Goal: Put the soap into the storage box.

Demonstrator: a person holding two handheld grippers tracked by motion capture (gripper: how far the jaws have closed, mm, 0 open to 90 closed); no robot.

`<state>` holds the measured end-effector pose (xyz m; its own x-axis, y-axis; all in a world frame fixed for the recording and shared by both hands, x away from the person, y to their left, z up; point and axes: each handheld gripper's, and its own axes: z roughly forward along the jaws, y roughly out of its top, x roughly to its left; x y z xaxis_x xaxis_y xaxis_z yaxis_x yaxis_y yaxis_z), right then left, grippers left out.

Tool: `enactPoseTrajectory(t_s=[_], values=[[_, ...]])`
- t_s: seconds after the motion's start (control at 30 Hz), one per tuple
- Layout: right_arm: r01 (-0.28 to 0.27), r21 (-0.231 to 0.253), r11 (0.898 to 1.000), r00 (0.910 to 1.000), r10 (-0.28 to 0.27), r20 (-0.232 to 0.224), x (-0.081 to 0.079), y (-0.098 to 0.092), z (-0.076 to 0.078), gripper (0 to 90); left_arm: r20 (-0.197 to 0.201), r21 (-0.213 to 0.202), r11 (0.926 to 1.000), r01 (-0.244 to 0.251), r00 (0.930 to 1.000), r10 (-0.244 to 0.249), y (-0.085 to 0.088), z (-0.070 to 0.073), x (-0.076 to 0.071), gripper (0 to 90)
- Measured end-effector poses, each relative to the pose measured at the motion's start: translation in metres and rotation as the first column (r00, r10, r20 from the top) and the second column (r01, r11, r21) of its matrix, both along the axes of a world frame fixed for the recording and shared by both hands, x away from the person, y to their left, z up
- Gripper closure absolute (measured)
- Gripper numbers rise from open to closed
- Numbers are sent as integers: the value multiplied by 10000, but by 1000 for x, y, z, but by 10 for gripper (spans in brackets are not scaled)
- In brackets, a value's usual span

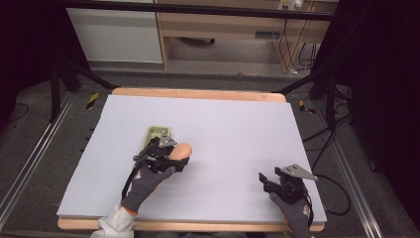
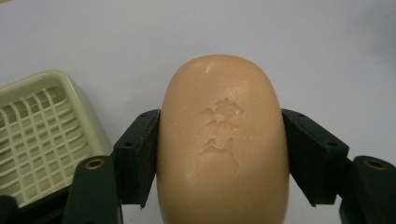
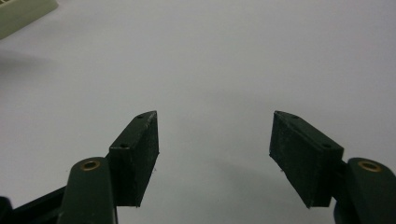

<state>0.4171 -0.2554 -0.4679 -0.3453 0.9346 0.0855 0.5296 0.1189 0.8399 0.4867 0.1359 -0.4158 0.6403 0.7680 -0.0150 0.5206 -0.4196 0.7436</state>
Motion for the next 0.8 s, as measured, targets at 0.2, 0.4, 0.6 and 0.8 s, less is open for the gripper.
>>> enactPoseTrajectory(t_s=[0.2, 0.4, 0.6, 0.8], values=[[41, -35, 10000, 10000, -41, 67, 0, 0, 0, 329, 72, -147, 9996, -252, 9997, 253, 7, 3, 2, 320], [18, -40, 10000, 10000, -18, 51, 0, 0, 0, 329, 121, -239, 9986, -475, 9988, 478, 15, 7, 4, 320], [16, -59, 10000, 10000, -16, 64, 0, 0, 0, 329, 174, -297, 9970, -716, 9972, 722, 20, 9, 6, 320], [15, -61, 10000, 10000, -15, 67, 0, 0, 0, 329, 202, -394, 9948, -934, 9953, 943, 27, 11, 9, 320]])
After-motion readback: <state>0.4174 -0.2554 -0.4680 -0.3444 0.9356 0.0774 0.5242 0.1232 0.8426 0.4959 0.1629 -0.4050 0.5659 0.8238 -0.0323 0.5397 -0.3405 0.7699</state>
